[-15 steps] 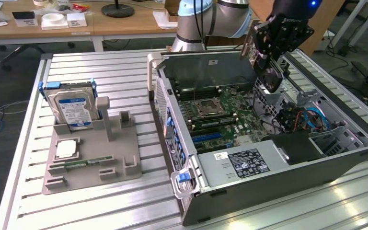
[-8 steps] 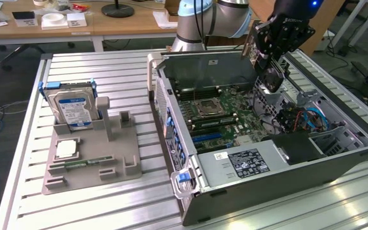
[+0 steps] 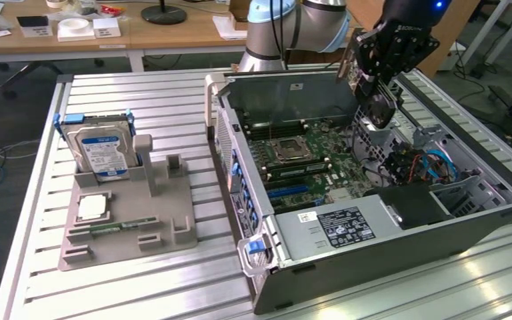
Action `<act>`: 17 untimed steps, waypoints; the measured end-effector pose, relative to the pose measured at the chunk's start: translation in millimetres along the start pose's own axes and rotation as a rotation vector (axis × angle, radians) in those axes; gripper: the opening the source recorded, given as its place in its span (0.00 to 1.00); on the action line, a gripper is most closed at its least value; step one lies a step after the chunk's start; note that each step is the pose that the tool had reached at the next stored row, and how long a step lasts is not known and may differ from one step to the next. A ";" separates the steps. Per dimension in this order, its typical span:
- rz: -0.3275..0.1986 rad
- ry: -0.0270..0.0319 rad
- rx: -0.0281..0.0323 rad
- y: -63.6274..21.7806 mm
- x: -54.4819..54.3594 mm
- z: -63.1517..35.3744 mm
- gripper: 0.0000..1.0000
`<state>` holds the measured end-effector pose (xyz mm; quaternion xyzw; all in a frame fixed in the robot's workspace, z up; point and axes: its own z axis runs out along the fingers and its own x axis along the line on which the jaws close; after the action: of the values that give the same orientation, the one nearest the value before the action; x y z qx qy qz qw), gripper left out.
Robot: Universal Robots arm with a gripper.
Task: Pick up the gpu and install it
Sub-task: 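Pick up the gpu and move the gpu toward the slot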
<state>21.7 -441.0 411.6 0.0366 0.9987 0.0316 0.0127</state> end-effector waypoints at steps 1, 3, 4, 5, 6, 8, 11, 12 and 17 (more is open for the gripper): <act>0.000 0.0000 0.0000 0.1 -0.7 0.0 0.27; 0.000 0.0000 0.0000 0.2 -2.2 0.1 0.27; 0.000 0.0001 0.0001 0.2 -2.9 0.1 0.27; 0.000 0.0001 0.0001 0.3 -3.3 0.1 0.27; 0.000 0.0001 0.0001 0.3 -3.4 0.1 0.27; 0.000 0.0001 0.0001 0.3 -3.4 0.0 0.27; 0.000 0.0001 0.0000 0.2 -3.5 0.1 0.27; 0.000 0.0000 0.0001 0.3 -3.7 0.1 0.27; 0.000 0.0001 0.0001 0.3 -4.7 0.1 0.27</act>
<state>26.4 -441.0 411.6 0.0366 0.9987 0.0316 0.0127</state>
